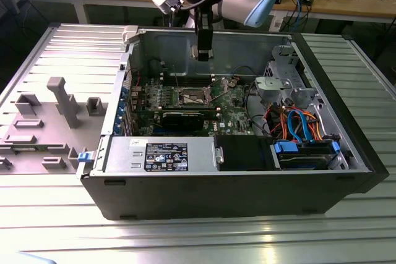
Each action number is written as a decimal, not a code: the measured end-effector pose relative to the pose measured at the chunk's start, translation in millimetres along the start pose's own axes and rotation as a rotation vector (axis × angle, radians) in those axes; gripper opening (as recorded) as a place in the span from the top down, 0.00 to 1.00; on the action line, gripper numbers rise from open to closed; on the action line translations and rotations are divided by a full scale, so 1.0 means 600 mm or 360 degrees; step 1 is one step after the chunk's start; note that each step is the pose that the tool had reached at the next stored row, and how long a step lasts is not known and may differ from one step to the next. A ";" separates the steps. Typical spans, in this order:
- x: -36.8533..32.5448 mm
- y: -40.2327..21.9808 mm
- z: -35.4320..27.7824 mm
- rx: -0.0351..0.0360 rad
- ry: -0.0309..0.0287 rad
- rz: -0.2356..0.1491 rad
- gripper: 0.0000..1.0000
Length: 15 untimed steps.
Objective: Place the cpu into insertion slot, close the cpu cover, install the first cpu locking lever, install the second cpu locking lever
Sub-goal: 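Place the cpu into insertion slot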
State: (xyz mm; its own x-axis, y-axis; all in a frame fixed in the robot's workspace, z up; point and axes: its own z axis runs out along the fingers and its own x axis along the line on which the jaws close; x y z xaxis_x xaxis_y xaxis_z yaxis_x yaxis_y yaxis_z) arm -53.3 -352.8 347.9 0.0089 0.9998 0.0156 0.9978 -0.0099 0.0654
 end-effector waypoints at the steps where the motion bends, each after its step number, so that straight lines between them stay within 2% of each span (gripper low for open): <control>1: 0.000 0.000 0.001 0.0002 0.00000 0.0000 0.45; 6: 0.000 0.000 0.004 0.0011 -0.00001 0.0000 0.45; 15: 0.000 0.000 0.007 0.0013 0.00000 0.0000 0.45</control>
State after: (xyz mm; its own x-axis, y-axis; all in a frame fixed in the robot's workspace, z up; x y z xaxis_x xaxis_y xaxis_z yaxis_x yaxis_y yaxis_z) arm -53.3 -352.9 343.5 0.0090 0.9998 0.0156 0.9983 -0.0099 0.0571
